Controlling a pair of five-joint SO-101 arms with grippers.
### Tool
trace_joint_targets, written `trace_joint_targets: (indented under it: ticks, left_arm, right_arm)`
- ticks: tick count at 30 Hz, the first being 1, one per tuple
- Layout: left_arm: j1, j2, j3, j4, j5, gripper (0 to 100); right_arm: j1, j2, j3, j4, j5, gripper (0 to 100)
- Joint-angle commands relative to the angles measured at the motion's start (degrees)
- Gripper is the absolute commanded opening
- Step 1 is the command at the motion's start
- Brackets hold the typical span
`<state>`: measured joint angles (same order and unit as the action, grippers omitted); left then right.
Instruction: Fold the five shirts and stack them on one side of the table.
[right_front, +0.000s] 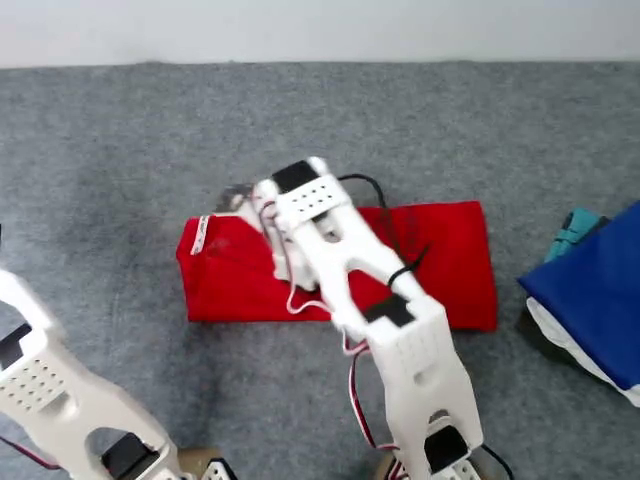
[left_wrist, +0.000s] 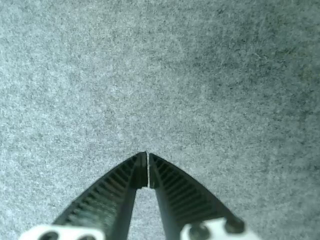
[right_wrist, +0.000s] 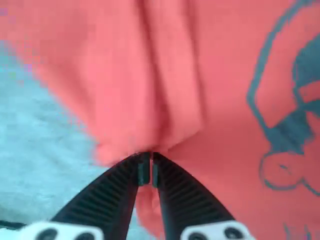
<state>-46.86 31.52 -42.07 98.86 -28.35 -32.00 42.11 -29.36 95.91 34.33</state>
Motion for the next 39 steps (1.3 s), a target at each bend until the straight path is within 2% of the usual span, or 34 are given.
trace_joint_targets:
  ticks: [1,10,15,21,23,30,39]
  left_arm:
    - [0.5,-1.1,-0.7,0.3,-0.4,2]
    - [0.5,-1.3,-1.5,1.7,-0.4,2]
    - [0.5,-1.3,-2.0,1.7,-0.4,2]
    - [0.5,-1.2,-2.0,1.6,-0.2,2]
    - [0.5,-1.2,-2.0,1.6,-0.2,2]
    - [0.3,-1.2,-1.9,1.7,-0.2,2]
    - [0.6,-7.3,-0.6,1.7,-0.1,2]
  right_arm:
    - [2.3,1.3,-1.6,-1.7,1.1,1.7]
    - [0.3,-3.4,-12.8,7.3,0.4,1.7]
    - [-2.2,-11.1,-11.5,7.1,-3.4,1.7]
    - [-7.1,-12.8,-4.2,6.6,-3.4,1.7]
    - [-6.5,-10.5,-2.5,5.1,-3.1,1.7]
    - [2.2,0.6,-2.2,-1.9,-0.1,1.7]
    - [1.5,-2.0,-13.0,6.6,-2.9,0.8]
